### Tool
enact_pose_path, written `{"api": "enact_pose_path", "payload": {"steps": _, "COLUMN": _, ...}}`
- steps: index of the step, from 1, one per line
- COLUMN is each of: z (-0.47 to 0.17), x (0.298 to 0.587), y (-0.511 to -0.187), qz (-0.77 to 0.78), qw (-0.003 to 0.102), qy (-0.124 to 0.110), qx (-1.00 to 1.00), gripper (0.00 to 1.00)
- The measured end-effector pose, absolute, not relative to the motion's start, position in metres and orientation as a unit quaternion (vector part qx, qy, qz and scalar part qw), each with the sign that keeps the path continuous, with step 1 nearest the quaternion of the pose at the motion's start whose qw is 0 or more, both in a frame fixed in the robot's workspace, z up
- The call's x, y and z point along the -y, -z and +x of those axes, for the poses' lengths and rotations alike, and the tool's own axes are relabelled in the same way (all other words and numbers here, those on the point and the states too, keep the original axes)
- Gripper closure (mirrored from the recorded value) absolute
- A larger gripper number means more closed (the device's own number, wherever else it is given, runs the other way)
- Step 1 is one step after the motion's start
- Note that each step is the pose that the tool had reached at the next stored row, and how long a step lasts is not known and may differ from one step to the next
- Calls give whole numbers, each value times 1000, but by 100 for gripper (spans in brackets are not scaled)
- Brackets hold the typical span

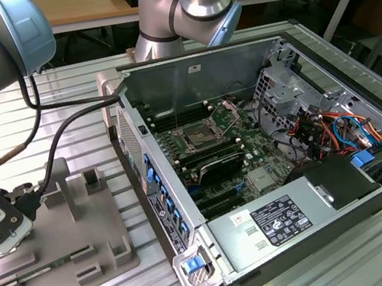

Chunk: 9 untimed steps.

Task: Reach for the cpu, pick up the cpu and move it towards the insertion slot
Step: 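Pick up the cpu and move it towards the insertion slot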

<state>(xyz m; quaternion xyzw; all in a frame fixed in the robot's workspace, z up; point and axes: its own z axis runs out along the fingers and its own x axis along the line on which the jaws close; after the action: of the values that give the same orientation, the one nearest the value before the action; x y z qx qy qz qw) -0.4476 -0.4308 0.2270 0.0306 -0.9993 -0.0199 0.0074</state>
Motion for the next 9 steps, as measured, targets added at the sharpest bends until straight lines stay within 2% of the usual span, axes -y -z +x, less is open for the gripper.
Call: {"api": "enact_pose_path", "payload": {"steps": 9, "z": -448, "x": 431, "y": -231, "qz": 31, "qw": 7, "qy": 21, "qx": 999, "gripper": 45}}
